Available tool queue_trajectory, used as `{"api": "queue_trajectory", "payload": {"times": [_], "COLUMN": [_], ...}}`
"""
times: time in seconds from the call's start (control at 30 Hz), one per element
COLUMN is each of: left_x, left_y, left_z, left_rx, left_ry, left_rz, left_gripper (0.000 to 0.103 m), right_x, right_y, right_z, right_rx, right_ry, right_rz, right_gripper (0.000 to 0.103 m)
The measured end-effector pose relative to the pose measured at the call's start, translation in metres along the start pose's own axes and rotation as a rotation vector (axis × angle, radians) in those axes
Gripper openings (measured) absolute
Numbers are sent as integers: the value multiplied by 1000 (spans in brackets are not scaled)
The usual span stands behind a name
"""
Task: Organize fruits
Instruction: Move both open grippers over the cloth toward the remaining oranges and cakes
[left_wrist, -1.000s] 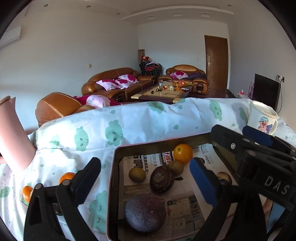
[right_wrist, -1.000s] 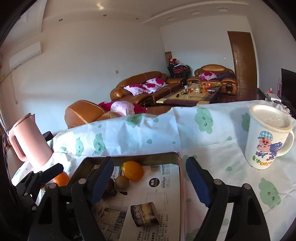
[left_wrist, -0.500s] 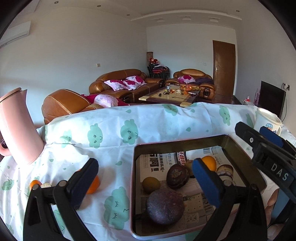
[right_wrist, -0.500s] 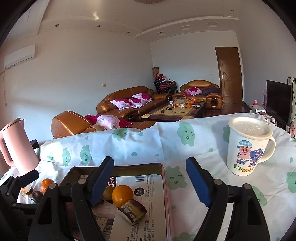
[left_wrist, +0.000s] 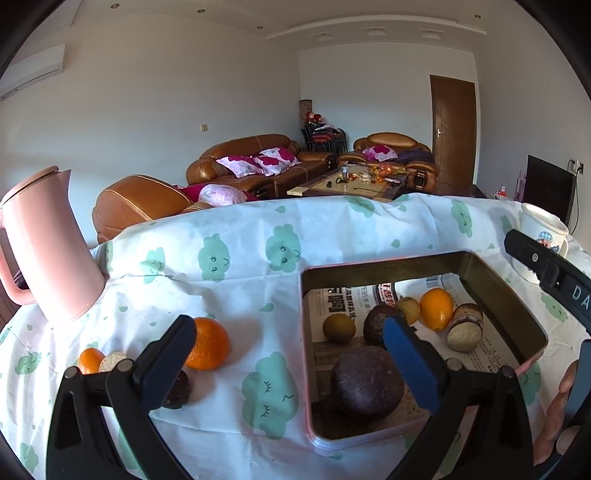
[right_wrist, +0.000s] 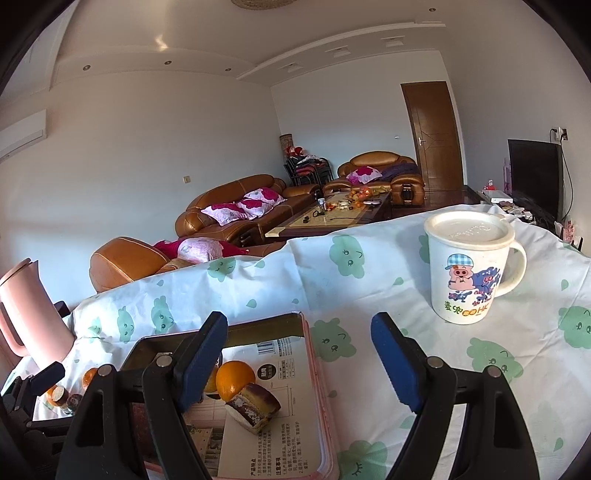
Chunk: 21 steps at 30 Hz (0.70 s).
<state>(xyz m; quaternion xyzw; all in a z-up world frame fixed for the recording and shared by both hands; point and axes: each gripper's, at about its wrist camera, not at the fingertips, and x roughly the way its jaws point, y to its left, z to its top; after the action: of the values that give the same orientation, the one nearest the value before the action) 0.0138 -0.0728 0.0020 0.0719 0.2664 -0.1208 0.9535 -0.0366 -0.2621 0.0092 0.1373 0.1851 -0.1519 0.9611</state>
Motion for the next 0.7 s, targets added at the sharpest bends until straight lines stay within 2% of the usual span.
{"api": "queue_trajectory", "payload": {"times": [0.17,0.47,0.7], "left_x": [-2,-4,-5], "left_y": [11,38,74], "left_z": [-3,-9,-13], "left_rx": [-21,-41,-55], "left_ry": [15,39,44], "left_rz": [3,22,60], "left_gripper": [103,103,103], "right_x": [-8,-16,-21], "right_y": [5,29,67], "right_z": [-4,-19,-29], "right_rx": [-2,37,-16], "right_ry": [-12,54,72], "right_rz": [-19,29,77], "right_gripper": [81,81,81]}}
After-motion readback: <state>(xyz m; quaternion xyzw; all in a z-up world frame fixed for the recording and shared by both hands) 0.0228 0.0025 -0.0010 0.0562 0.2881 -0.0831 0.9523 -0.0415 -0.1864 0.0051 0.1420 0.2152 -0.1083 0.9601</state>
